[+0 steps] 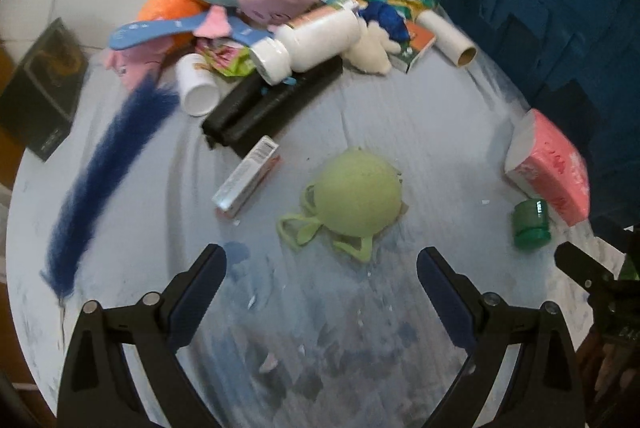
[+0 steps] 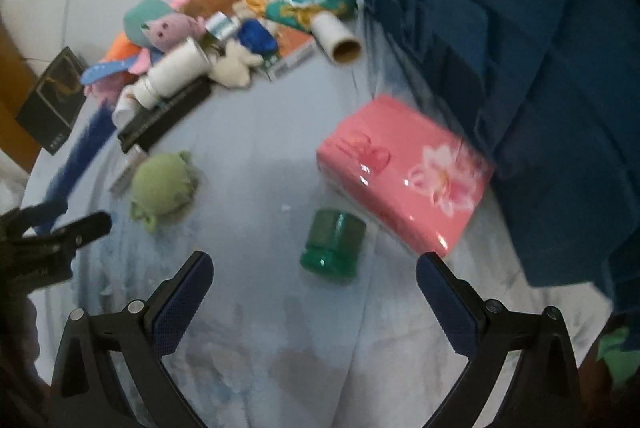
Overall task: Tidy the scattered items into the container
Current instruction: 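Grasp the green plush ball with the left tool while the right grasps the green jar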
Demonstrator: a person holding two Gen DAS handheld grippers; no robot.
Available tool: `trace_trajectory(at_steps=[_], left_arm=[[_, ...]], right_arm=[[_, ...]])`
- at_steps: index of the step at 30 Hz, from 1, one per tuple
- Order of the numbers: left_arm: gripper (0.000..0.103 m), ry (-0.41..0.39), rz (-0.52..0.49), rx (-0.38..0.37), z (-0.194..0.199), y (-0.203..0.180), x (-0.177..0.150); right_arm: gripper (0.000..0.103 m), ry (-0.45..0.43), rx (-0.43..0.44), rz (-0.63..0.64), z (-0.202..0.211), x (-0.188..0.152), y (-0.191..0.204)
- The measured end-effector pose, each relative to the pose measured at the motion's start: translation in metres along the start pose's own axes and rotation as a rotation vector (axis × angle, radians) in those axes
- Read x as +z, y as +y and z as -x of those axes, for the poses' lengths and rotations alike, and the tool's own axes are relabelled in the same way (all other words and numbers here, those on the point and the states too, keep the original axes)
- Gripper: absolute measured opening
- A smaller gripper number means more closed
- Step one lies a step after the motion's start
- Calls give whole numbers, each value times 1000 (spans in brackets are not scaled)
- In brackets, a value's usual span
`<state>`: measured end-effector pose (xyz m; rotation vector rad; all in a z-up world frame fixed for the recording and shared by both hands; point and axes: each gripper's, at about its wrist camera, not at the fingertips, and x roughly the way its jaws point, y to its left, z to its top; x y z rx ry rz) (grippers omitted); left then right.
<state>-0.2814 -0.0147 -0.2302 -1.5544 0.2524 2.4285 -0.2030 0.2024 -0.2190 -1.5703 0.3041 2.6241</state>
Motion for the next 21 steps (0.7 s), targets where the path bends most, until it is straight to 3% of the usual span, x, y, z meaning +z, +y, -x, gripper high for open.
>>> trace_trajectory(at_steps=[5, 14, 21], left_arm=[[97, 4, -50, -18, -29, -3, 11], [97, 15, -118, -60, -65, -12, 23], [95, 36, -133, -60, -81, -13, 21]], right_arm=[[103, -25, -34, -106, -16, -4, -10], [103, -44, -100, -161, -38, -3, -8], [103, -55, -96, -194, -52, -4, -9]])
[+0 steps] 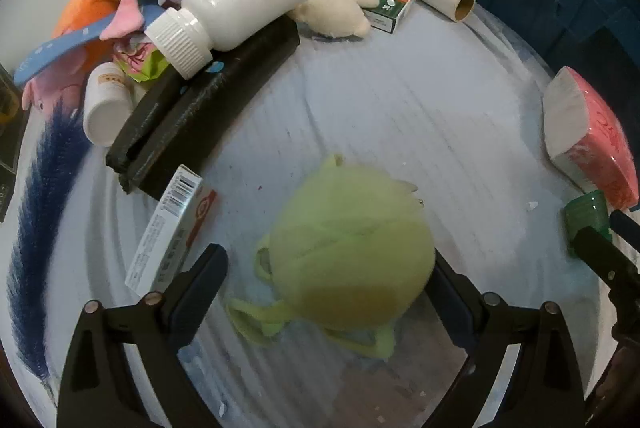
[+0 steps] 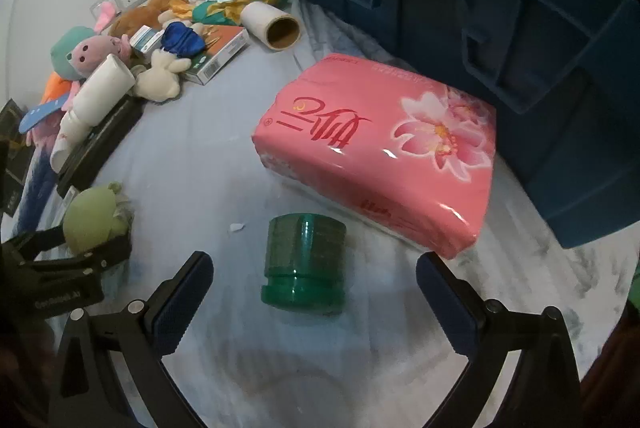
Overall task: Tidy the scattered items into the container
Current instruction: 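Grasp the green plush ball with the left tool while the right grasps the green jar, then lift the green plush and green jar and carry both over the blue crate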
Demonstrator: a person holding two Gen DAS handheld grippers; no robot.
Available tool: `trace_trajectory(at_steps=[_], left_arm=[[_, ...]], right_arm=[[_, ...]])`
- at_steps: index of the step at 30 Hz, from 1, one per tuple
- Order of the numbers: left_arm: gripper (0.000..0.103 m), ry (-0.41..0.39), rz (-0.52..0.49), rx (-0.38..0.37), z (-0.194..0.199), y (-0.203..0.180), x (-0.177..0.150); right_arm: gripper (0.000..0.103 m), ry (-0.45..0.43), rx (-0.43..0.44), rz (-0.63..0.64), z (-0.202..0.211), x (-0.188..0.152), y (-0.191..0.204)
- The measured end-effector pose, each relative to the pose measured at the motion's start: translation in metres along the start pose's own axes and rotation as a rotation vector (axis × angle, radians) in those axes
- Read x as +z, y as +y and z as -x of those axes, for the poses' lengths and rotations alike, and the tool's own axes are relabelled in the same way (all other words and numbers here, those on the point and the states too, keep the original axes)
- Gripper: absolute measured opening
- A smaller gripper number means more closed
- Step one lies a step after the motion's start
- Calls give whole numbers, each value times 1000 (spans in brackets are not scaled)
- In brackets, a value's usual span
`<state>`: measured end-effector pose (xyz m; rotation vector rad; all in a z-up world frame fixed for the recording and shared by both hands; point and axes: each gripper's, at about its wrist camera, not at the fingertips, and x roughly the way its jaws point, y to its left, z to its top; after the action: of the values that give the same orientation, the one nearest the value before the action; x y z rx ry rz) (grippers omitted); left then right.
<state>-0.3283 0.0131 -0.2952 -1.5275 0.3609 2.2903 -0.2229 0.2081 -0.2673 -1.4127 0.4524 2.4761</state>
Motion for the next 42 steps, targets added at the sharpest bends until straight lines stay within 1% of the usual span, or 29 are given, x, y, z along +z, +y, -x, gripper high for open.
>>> trace_trajectory(at_steps=[1, 3, 4, 5, 6, 7, 13, 14, 16, 18, 20, 23, 27, 30, 32, 36, 42], left_arm=[[87, -3, -1, -6, 0, 0, 0], [82, -5, -4, -21, 1, 0, 0], [77, -7, -8, -28, 1, -1, 0], [76, -9, -13, -29, 2, -2, 0], [76, -11, -17, -27, 2, -3, 1], [76, -13, -20, -26, 2, -4, 1], [76, -12, -11, -26, 2, -3, 3], [76, -11, -11, -27, 2, -3, 3], [76, -11, -13, -27, 3, -4, 2], [75, -18, -19, -27, 4, -5, 0], [65, -26, -19, -31, 6, -7, -1], [60, -32, -29, -26, 10, -11, -5], [59, -43, -29, -26, 22, -16, -12], [59, -65, -18, -20, 37, -19, -22], [59, -83, -6, -16, 49, -19, -21], [59, -122, 34, 4, 74, -18, -20], [59, -185, 114, 42, 117, -18, -21]], right_arm=[[103, 2, 8, -7, -2, 0, 0], [101, 10, 0, 1, -5, -1, 2], [94, 15, -7, 8, -7, -2, 3], [78, 19, -14, 15, -9, -2, 4], [69, 21, -19, 21, -9, -2, 5], [57, 23, -23, 26, -10, -2, 6], [54, 26, -40, 48, -10, -1, 9], [49, 24, -46, 52, -9, -1, 9], [44, 14, -41, 56, -5, -1, 10], [42, 10, -35, 66, -1, -1, 11], [41, 18, -27, 77, -2, -3, 12], [41, 22, -33, 105, -4, -4, 17], [41, 15, -15, 108, 5, -2, 18], [41, -2, 16, 118, 16, -1, 22], [41, -14, 37, 137, 25, 0, 27], [41, -36, 81, 185, 38, 6, 36], [41, -92, 147, 272, 66, 23, 51]])
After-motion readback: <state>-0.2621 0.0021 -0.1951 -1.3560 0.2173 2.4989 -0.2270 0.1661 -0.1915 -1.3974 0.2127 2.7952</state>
